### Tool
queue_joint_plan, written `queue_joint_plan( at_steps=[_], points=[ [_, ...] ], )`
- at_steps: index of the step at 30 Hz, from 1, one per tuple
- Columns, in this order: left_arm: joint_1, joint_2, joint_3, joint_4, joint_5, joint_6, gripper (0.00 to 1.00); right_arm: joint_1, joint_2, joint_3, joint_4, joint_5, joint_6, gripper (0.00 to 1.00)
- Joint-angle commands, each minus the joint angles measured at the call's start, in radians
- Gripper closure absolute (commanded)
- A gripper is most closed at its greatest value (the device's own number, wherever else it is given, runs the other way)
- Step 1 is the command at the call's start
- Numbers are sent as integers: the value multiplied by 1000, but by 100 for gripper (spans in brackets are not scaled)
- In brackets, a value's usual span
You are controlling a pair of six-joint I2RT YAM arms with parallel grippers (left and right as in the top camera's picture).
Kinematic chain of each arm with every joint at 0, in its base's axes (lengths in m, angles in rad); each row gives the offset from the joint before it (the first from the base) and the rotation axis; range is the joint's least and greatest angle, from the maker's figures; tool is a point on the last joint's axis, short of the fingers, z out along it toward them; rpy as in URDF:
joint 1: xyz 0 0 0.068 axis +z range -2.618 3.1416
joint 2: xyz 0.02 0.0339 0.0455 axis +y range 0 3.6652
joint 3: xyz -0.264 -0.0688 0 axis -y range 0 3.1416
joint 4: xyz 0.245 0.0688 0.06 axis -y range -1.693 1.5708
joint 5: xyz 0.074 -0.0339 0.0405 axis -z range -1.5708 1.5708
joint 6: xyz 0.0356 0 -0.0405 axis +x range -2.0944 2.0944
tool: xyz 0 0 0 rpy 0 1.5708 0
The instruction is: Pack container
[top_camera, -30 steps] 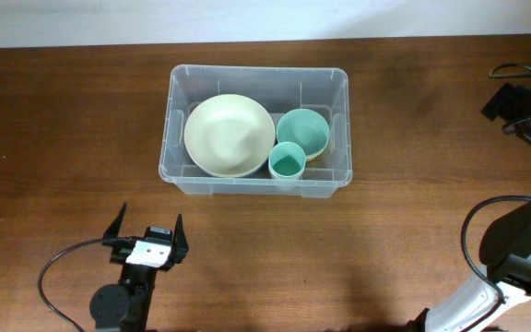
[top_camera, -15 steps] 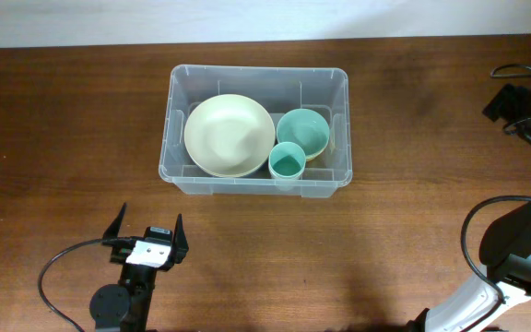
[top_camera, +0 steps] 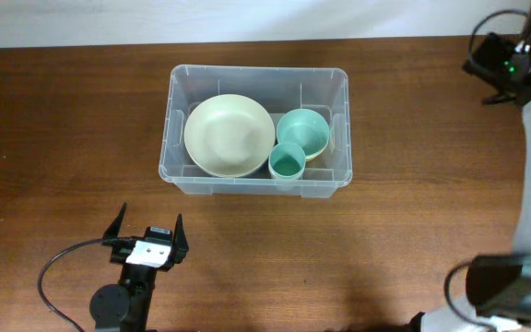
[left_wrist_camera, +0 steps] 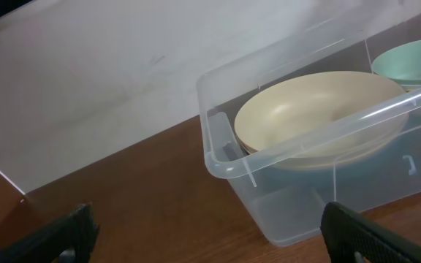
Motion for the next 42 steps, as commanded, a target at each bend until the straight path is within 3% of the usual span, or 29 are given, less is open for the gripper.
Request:
queue_joint_plan(
  at_steps=[1,3,9,19,28,36,42],
  points=[
    [5,-4,-3,-5,13,12,0,43,-76,-16,22,43,-6,1],
    [5,-4,-3,-5,14,12,0,53,-119,-71,79,41,-6,1],
    [5,-4,-3,-5,14,12,0,57,-403,-521,456,-32,-6,1],
    [5,-4,-3,-5,14,12,0,127,-840,-976,542,-50,-7,1],
    [5,-4,-3,-5,14,12,0,286,-1241,-1393,867,19,-11,1],
    [5,-4,-3,-5,14,12,0,304,-1456,-1631,1043,-95,-248,1],
    [5,-4,-3,-5,14,12,0,301,-1551,-1680,1044,-93,-254,1]
  ],
)
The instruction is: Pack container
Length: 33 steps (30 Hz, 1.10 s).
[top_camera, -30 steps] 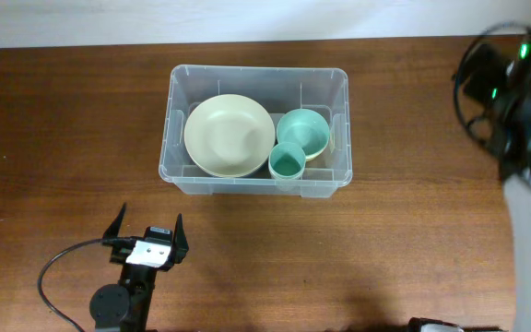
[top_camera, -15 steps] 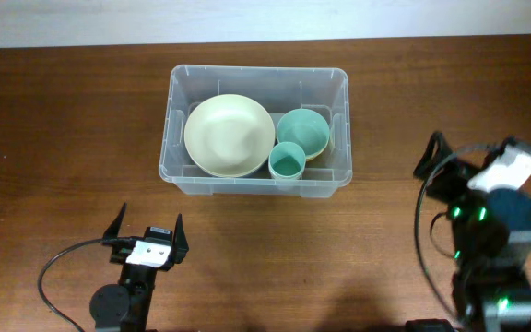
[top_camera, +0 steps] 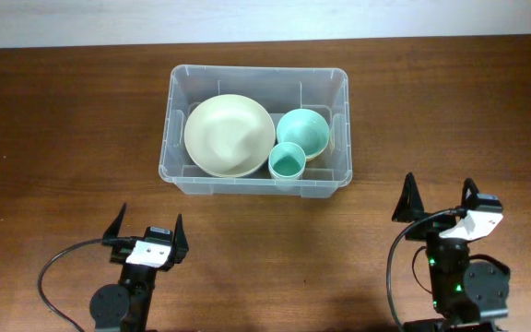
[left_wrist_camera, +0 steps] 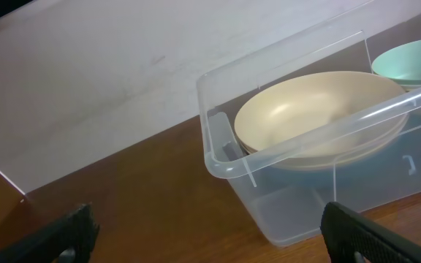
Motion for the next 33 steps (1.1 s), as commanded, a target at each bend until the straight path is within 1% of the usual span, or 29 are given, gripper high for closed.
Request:
queue_joint_plan(
  at_steps=[1,8,12,28,33],
  points=[
    [5,-4,-3,-4,14,12,0,3,-67,-27,7,-20,-40,1],
    [5,-4,-3,-4,14,12,0,-35,-190,-90,7,-60,-41,1],
    [5,-4,-3,-4,13,12,0,-42,-259,-142,8,-106,-94,1],
    [5,-4,-3,-4,14,12,0,-42,-265,-316,163,-121,-104,1],
    [5,-4,-3,-4,14,12,0,-41,-265,-314,132,-121,-105,1]
  ],
)
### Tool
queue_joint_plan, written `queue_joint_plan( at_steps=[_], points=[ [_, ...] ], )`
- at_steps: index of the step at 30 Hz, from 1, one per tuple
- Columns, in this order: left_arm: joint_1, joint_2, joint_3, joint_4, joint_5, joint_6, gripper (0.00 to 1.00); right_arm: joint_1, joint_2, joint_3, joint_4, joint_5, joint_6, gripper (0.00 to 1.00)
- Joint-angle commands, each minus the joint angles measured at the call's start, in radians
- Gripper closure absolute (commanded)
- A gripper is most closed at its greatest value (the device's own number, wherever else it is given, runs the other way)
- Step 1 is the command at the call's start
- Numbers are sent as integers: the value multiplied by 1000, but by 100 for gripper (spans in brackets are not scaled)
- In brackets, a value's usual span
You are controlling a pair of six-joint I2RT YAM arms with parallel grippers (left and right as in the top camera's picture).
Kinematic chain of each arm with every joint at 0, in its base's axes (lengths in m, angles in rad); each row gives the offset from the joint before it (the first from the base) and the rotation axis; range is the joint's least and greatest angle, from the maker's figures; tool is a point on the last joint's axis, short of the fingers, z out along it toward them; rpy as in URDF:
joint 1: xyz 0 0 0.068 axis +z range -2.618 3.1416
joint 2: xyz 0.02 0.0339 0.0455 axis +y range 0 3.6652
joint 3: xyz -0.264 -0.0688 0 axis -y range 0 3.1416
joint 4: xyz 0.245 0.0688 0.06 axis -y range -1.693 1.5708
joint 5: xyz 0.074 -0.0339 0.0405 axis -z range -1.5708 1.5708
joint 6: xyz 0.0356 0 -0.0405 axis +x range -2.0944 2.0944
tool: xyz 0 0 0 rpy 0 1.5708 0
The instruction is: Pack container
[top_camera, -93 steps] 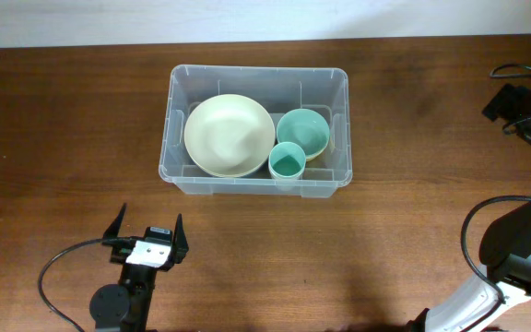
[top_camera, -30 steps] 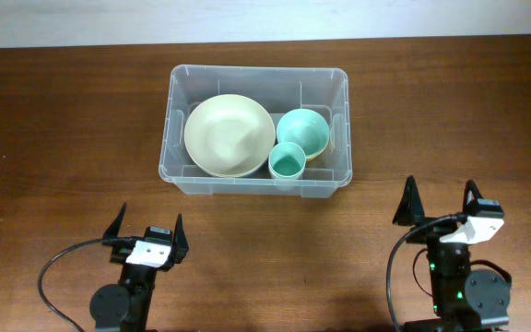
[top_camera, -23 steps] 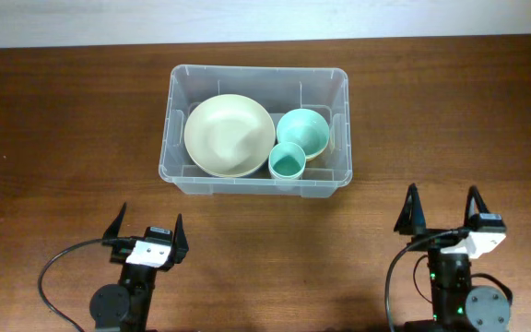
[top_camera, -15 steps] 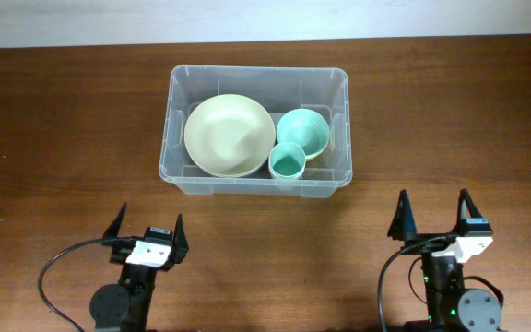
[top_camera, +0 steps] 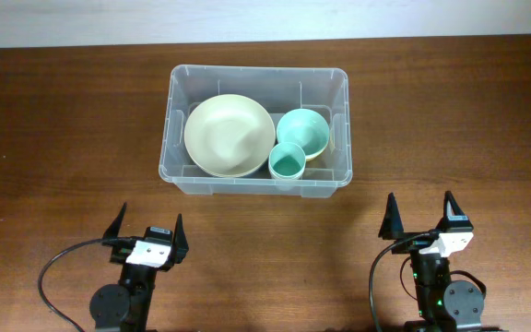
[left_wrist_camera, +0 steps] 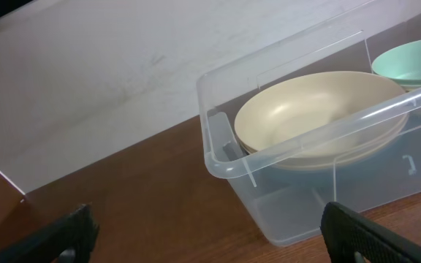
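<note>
A clear plastic container [top_camera: 175, 166] stands at the table's middle back. Inside it lie a cream plate [top_camera: 228, 135], a teal bowl [top_camera: 304, 131] and a teal cup [top_camera: 287, 162]. In the left wrist view the plate [left_wrist_camera: 320, 117] shows through the container's wall [left_wrist_camera: 283, 212]. My left gripper [top_camera: 147, 226] rests open near the front left edge, empty. My right gripper [top_camera: 421, 214] rests open near the front right edge, also empty. Both point towards the container from a distance.
The wooden table [top_camera: 63, 120] spreads on all sides of the container. A black cable [top_camera: 53, 272] loops beside the left arm's base. A pale wall [left_wrist_camera: 108, 66] runs behind the table.
The right arm has shifted a little to the left and lower near the front edge, its gripper still open. The left arm and the container's contents have not moved.
At first the right arm reached up at the far right back corner, away from the container. Then it was folded down at the front right with its gripper open. Now it sits slightly further left. The left arm stayed parked throughout.
</note>
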Motion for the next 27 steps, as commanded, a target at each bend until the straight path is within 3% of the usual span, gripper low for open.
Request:
queue_joint_plan(
  at_steps=[1,8,27],
  points=[
    [5,-4,-3,-4,14,12,0,-6,-11,-5,-9,-12,-8,1],
    [5,-4,-3,-4,14,12,0,-6,-11,-5,-180,-12,-8,1],
    [5,-4,-3,-4,14,12,0,-6,-11,-5,-177,-12,-8,1]
  ],
)
